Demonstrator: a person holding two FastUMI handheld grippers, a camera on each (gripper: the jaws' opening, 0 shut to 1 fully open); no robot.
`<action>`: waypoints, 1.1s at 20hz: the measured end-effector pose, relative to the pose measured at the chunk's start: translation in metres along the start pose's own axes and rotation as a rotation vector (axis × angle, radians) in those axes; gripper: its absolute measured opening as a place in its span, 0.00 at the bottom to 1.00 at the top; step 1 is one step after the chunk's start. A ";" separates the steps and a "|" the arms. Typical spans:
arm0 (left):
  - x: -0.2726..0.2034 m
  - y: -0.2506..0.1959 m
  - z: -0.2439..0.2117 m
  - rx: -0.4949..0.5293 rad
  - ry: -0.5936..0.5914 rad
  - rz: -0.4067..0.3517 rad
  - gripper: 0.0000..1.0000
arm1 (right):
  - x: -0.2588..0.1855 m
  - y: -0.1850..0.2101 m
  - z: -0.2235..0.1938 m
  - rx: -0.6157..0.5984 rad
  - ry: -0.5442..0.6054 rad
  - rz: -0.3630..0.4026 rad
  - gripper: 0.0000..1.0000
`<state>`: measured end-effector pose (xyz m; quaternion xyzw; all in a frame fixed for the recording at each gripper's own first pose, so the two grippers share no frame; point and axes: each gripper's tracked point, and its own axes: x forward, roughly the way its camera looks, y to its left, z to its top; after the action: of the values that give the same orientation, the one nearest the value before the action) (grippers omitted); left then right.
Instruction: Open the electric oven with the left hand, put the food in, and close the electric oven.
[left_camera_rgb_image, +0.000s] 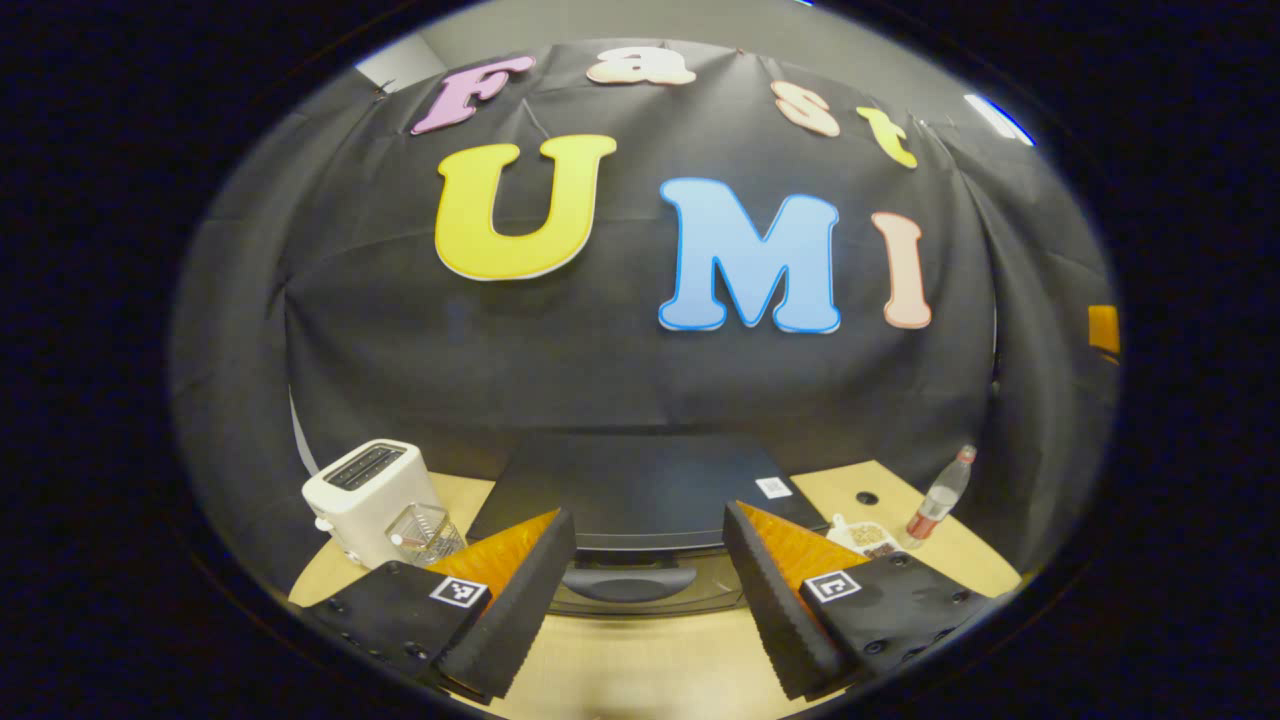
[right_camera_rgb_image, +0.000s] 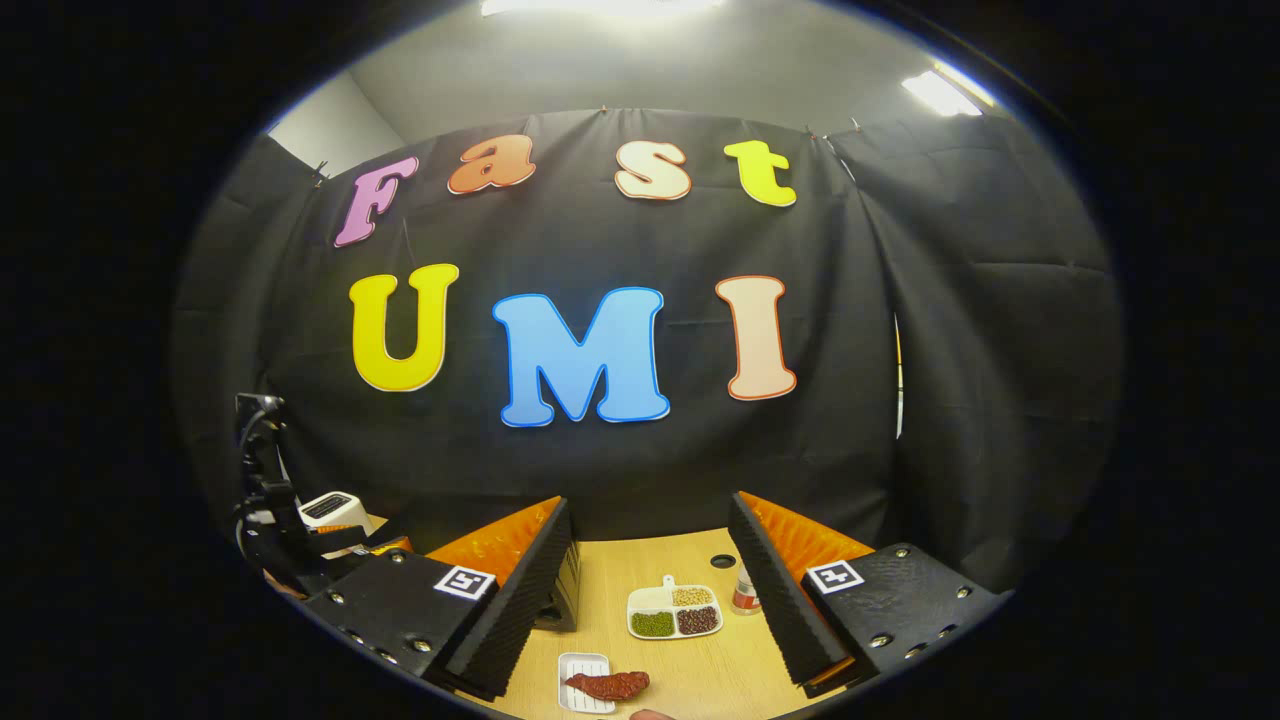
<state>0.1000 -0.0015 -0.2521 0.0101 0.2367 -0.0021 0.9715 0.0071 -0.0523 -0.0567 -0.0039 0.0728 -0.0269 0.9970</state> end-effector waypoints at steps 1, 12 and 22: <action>0.013 -0.001 -0.014 0.000 0.036 -0.003 1.00 | 0.001 -0.004 -0.004 -0.001 0.009 -0.012 0.98; 0.067 0.006 -0.065 0.027 0.156 0.029 1.00 | 0.000 -0.033 -0.012 -0.022 0.041 -0.100 0.98; 0.044 0.009 -0.075 0.021 0.177 0.034 1.00 | -0.005 -0.019 -0.018 -0.023 0.047 -0.068 0.98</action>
<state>0.1047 0.0091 -0.3389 0.0243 0.3213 0.0129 0.9466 -0.0013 -0.0707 -0.0735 -0.0172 0.0965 -0.0601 0.9934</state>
